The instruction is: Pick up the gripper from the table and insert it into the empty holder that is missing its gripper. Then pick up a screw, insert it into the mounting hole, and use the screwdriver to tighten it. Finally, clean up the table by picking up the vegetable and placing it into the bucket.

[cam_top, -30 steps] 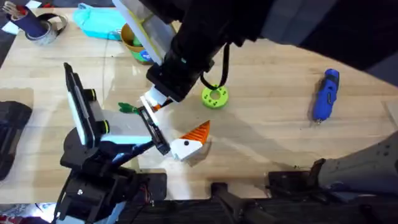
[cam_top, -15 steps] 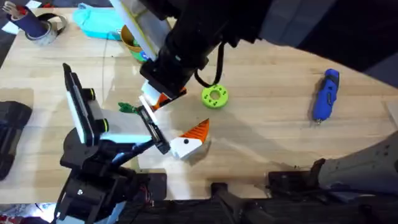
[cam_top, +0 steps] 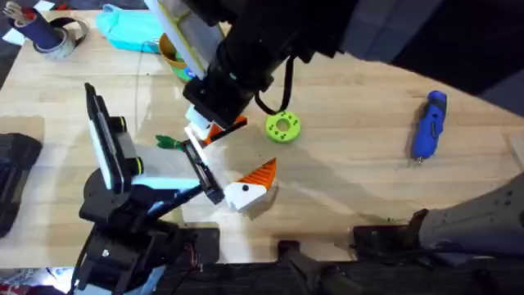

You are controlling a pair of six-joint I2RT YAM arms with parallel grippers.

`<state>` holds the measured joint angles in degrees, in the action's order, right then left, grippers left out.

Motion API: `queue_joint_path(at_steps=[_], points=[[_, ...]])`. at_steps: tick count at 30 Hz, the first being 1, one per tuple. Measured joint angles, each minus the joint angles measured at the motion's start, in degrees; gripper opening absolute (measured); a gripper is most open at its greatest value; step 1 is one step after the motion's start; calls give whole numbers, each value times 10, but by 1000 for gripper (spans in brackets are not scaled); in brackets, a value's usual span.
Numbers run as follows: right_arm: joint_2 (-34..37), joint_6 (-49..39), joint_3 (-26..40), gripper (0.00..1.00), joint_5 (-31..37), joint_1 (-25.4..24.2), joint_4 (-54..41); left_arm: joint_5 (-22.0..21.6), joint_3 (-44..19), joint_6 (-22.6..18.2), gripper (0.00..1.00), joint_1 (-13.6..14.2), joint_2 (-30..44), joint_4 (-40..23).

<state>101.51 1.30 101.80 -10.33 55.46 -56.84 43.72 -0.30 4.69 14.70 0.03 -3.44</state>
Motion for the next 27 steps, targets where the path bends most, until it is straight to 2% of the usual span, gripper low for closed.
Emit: queue_joint_path(at_steps=[27], points=[[8,0,0,5,-5,3,1,1,0,-2,992,0,0,0]])
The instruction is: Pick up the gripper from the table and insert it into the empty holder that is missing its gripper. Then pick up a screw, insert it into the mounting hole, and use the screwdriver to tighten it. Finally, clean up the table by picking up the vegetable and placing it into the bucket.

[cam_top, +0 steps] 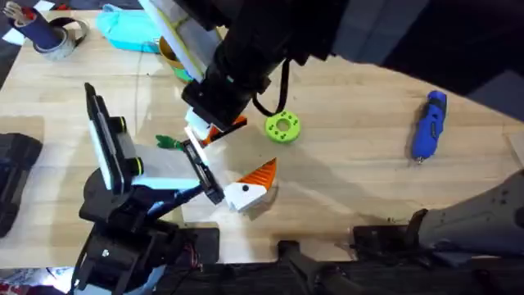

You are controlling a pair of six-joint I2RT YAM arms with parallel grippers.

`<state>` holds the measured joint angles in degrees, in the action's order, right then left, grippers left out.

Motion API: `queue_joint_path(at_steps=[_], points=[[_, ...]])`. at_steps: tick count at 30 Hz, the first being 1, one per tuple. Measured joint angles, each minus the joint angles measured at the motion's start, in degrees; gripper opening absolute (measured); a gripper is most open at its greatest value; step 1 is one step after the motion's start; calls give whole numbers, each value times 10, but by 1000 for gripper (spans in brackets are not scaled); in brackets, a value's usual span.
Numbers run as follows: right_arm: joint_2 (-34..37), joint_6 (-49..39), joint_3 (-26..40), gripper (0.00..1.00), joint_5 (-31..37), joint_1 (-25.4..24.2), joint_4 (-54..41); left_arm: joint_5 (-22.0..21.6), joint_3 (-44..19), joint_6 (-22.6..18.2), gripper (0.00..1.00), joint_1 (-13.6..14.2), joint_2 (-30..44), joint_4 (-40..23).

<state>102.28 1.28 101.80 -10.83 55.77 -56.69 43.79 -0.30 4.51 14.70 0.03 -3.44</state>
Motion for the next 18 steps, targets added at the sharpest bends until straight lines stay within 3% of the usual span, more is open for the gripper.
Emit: queue_joint_path(at_steps=[10,13,17,18], points=[[1,1,0,21,-2,0,-10,2,0,0,992,1,0,0],[1,1,0,284,-6,0,-11,2,0,1,992,1,0,0],[1,3,0,547,-8,0,-10,2,0,4,992,0,0,0],[1,2,0,679,-4,0,-10,1,0,4,992,0,0,0]])
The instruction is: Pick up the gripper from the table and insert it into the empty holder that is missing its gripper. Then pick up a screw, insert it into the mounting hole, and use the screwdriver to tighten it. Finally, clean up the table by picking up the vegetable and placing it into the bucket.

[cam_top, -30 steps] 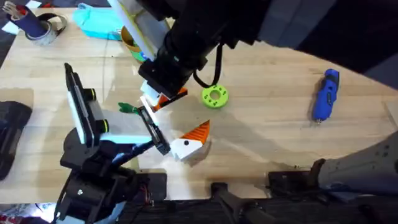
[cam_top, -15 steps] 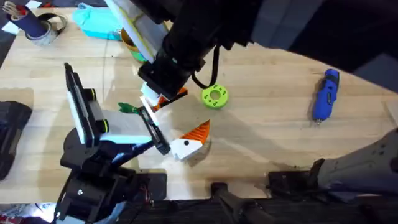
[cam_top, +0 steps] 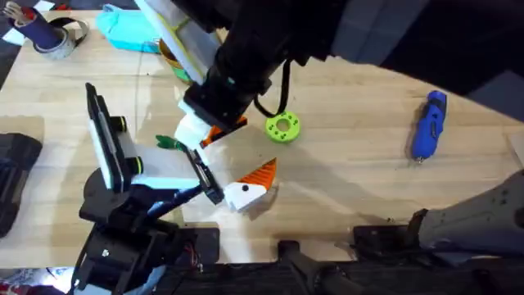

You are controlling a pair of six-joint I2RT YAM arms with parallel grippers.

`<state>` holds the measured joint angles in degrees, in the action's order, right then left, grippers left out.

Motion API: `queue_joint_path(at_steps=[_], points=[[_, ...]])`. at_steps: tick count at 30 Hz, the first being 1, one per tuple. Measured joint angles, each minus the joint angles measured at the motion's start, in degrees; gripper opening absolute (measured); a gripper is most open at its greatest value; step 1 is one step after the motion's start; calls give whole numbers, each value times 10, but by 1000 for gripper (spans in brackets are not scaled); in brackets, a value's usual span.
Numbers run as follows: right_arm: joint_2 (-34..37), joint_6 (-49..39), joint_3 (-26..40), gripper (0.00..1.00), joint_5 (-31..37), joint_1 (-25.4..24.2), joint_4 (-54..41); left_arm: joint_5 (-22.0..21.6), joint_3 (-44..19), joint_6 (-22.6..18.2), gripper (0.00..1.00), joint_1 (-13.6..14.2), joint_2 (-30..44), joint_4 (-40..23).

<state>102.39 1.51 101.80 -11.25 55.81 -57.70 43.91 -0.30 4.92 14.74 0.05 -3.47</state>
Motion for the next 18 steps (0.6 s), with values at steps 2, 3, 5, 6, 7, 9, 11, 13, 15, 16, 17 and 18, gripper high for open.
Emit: queue_joint_path(at_steps=[2,3,5,6,7,9,11,13,15,16,17,18], points=[[0,-1,0,935,11,-8,-2,0,0,0,992,0,0,0],[0,-1,0,978,11,-12,-2,0,0,0,992,0,0,0],[-1,0,0,995,11,-15,-3,0,0,-1,992,0,0,0],[-1,0,0,996,11,-15,-3,0,0,-2,992,0,0,0],[-1,0,0,998,11,-16,-3,0,0,-2,992,0,0,0],[-2,0,0,998,9,-19,-4,0,0,-2,992,0,0,0],[-5,0,0,998,6,-25,-4,0,0,-2,992,0,0,0],[-9,0,0,998,5,-34,-4,0,0,-2,992,0,0,0],[-12,0,0,998,4,-46,-5,0,0,-2,992,0,0,0],[-14,0,0,997,4,-52,-5,0,0,-2,992,0,0,0],[-15,0,0,997,4,-57,-5,0,0,-3,992,0,0,0],[-16,0,0,997,5,-63,-5,0,0,-3,992,0,0,0]])
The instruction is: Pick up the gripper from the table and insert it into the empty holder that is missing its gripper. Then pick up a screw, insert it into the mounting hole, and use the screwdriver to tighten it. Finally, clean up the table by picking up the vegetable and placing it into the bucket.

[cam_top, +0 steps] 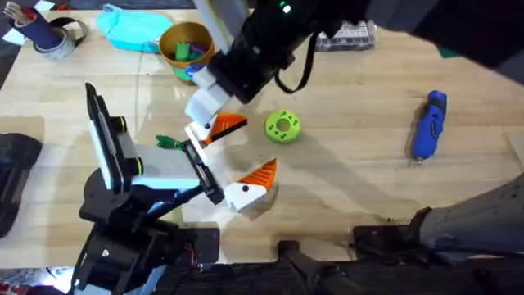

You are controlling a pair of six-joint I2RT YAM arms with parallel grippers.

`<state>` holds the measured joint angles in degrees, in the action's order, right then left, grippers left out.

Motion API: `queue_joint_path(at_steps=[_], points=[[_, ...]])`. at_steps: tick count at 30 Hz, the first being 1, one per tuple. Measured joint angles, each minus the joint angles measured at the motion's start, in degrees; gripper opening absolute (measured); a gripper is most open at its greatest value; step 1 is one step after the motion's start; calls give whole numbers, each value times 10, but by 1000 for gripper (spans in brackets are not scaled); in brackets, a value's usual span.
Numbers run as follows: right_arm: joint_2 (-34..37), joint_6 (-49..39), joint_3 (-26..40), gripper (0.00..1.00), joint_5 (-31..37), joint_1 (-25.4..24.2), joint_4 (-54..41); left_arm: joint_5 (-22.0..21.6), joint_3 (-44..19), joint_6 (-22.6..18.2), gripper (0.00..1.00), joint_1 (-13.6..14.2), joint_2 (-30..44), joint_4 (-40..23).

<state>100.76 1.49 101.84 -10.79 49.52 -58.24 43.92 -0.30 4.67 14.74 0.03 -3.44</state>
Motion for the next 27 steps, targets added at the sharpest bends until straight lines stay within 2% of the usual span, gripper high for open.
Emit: queue_joint_path(at_steps=[14,27], points=[[0,0,0,998,0,-47,-2,0,0,0,992,0,0,0],[0,0,0,997,0,-51,-4,0,0,0,992,0,0,0]])
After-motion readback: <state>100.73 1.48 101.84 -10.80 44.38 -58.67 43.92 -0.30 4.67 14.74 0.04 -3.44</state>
